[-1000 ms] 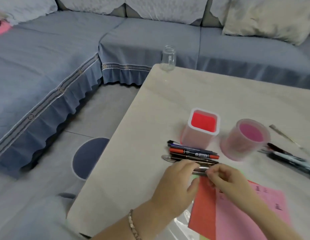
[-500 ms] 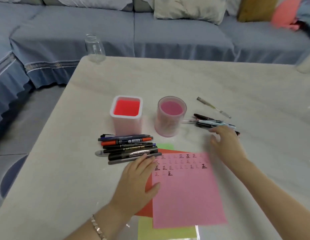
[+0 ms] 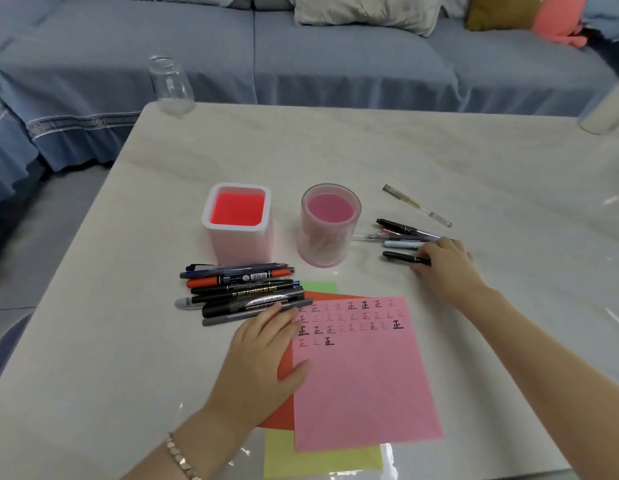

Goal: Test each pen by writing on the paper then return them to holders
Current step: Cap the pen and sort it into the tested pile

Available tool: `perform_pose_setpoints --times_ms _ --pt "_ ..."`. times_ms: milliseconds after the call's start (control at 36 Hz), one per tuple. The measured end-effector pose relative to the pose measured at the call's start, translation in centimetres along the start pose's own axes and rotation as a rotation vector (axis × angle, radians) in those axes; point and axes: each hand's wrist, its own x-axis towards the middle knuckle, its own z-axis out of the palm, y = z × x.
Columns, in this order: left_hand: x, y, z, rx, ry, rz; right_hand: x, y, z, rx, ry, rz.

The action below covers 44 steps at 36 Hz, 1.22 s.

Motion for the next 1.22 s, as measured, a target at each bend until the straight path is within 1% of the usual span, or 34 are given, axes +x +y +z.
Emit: perform_pose_setpoints --times_ms 56,111,222,278,333,389,472,583,639,667,722,778,806,833,889,944,1000,1028,1083,1167,1222 --pt "0.0 0.0 0.0 0.000 0.012 0.004 -0.4 0.3 0.0 -0.015 -0.021 -0.022" --pt "0.0 0.0 0.0 0.002 0.018 0.006 -1.2 0.4 -0.1 0.000 0.035 -0.066" --pt "0.0 0.0 0.0 0.001 0.017 0.004 -4.4 -1.0 -1.2 0.197 0.221 -0.209" --pt "-0.1 0.2 -0.1 -0.004 0.019 0.013 -6.6 -2.8 -2.6 0.302 0.233 -0.240" --pt "-0.1 0.3 -0.4 -0.034 0.046 0.039 -8.7 -4.6 -3.9 0.386 0.132 -0.233" --pt "-0.1 0.6 -0.9 -0.070 0.105 0.080 -10.2 -5.9 -4.6 0.352 0.008 -0.244" --pt "0.4 1.8 -2.0 -0.081 0.192 0.179 -12.0 -7.5 -5.2 0.361 -0.114 -0.302" --pt "1.7 3.6 -3.5 0.007 0.199 0.368 -13.4 -9.4 -6.0 0.447 -0.298 -0.459" --pt "2.2 3.9 -3.8 0.025 0.191 0.391 -13.5 -9.8 -6.9 0.556 -0.390 -0.482" --pt "2.4 3.9 -4.0 0.008 0.186 0.377 -13.5 -9.8 -7.4 0.676 -0.440 -0.459" --pt "2.4 4.2 -4.7 -0.086 0.171 0.299 -13.4 -9.5 -8.2 1.019 -0.517 -0.384" --pt "2.4 4.9 -5.3 -0.255 0.130 0.161 -13.3 -9.1 -8.5 1.329 -0.471 -0.315" --pt "2.4 5.2 -5.5 -0.317 0.108 0.104 -13.2 -9.2 -8.4 1.408 -0.408 -0.284" --pt "2.4 5.6 -5.6 -0.342 0.089 0.076 -13.2 -9.6 -8.2 1.439 -0.356 -0.249" --pt "2.4 6.2 -5.5 -0.341 0.053 0.105 -13.2 -10.8 -6.9 1.362 -0.265 -0.188" --pt "2.2 6.7 -5.4 -0.397 0.003 0.126 -13.3 -12.0 -5.1 1.287 -0.130 -0.148" --pt "1.9 6.7 -5.3 -0.434 0.002 0.143 -13.6 -12.8 -3.7 1.316 -0.047 -0.111" --pt "1.7 6.6 -5.2 -0.405 0.016 0.155 -13.7 -12.9 -3.0 1.359 -0.045 -0.082" --pt "1.3 6.3 -4.9 -0.366 0.024 0.175 -13.9 -12.9 -2.2 1.453 -0.102 -0.033" --pt "0.9 5.9 -4.8 -0.425 -0.047 0.165 -14.1 -12.6 -1.9 1.516 -0.192 -0.039" --pt "0.9 5.7 -5.0 -0.470 -0.132 0.149 -14.1 -12.1 -1.8 1.528 -0.232 -0.074"
